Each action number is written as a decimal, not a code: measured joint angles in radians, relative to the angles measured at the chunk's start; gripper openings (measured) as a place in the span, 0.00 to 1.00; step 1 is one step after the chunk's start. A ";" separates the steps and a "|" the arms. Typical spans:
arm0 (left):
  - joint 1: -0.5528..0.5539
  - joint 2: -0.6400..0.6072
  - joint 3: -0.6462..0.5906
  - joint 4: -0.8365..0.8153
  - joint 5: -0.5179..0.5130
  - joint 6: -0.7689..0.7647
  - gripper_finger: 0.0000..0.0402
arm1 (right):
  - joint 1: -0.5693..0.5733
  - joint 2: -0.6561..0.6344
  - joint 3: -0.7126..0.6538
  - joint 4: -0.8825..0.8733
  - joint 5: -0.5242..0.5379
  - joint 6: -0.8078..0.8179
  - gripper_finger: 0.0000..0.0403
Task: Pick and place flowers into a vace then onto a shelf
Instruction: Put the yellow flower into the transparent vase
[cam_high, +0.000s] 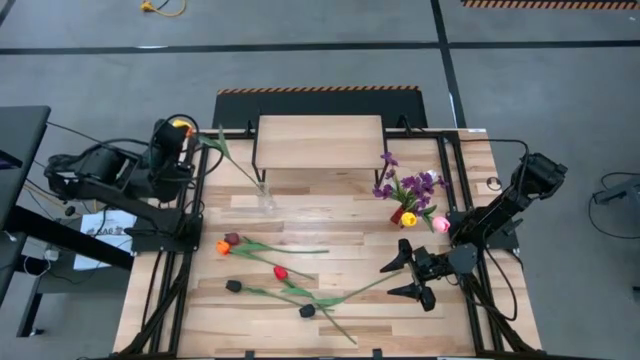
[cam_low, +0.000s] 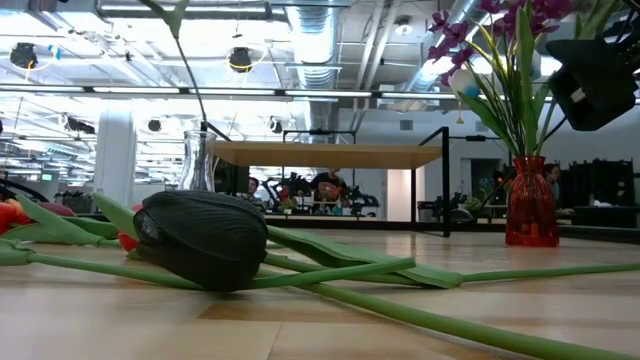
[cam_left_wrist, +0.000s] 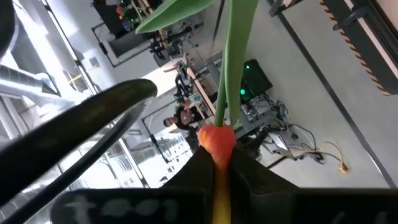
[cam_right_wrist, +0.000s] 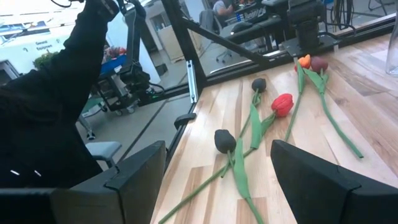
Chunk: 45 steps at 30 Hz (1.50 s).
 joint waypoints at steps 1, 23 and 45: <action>0.008 -0.001 0.000 0.000 -0.001 0.000 0.00 | 0.000 0.000 0.000 0.000 0.000 0.000 0.71; 0.099 0.029 -0.006 0.000 0.008 0.013 0.00 | 0.000 0.000 0.000 0.000 0.000 -0.001 0.71; 0.099 0.286 -0.006 0.000 0.081 -0.011 0.00 | 0.000 0.000 0.000 -0.008 -0.002 -0.001 0.71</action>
